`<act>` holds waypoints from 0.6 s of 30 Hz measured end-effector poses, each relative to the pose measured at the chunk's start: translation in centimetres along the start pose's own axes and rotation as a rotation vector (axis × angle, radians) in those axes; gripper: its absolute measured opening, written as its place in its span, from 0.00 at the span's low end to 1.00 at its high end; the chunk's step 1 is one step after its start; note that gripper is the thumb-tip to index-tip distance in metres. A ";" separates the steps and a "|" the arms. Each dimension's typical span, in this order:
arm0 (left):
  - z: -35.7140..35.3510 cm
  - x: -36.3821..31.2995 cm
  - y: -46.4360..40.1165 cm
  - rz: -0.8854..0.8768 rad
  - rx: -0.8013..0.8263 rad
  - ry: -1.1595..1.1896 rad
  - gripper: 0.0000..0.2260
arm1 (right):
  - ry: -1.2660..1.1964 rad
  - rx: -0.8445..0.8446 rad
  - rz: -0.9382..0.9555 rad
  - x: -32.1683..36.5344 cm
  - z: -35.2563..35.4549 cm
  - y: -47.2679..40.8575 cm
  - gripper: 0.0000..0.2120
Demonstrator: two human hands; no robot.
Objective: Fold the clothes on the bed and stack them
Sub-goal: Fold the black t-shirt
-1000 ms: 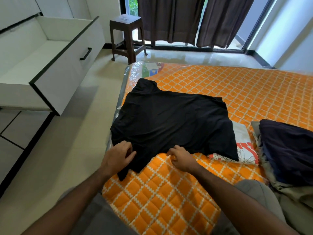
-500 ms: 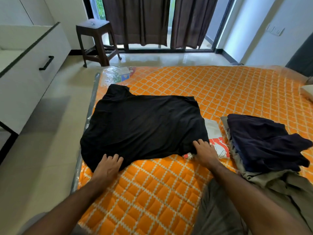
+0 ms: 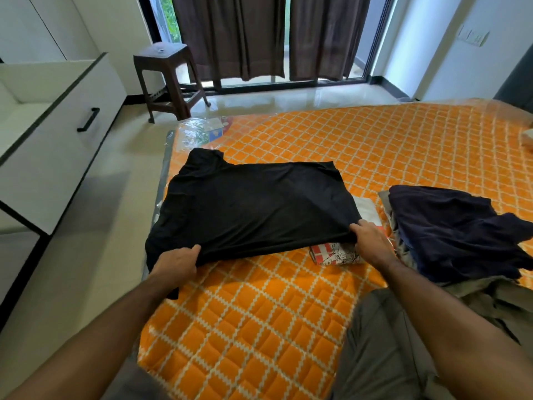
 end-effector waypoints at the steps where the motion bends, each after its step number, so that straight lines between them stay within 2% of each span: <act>1: 0.0 0.1 0.1 -0.022 0.003 -0.002 0.19 | 0.018 0.014 0.018 0.2 0.0 -0.1 0.08; 3: -0.5 -0.4 0.4 -0.103 0.029 -0.041 0.16 | 0.042 0.058 0.036 0.4 -0.4 0.0 0.07; 5: -1.6 -0.7 0.8 -0.174 0.120 -0.046 0.16 | 0.073 0.141 0.056 0.4 -1.1 0.2 0.10; 9: -4.3 -1.1 1.3 -0.222 0.398 -0.086 0.20 | 0.128 0.457 0.126 -0.4 -3.6 1.5 0.11; 13: -5.5 -1.1 1.7 -0.223 0.518 -0.260 0.20 | 0.126 0.503 0.104 -1.9 -2.8 1.6 0.15; 18: -1.7 0.4 0.2 -0.191 0.557 -0.178 0.22 | 0.065 0.535 0.066 -2.6 -1.5 0.5 0.12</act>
Point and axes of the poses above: each hand's wrist, its own y-axis away from the middle knuckle, its own z-axis out of the back of the hand, x = y × z, the point moved 10 cm from there along -y, towards the middle knuckle, and after that the axes turned 10 degrees about x, right-handed, at the moved point
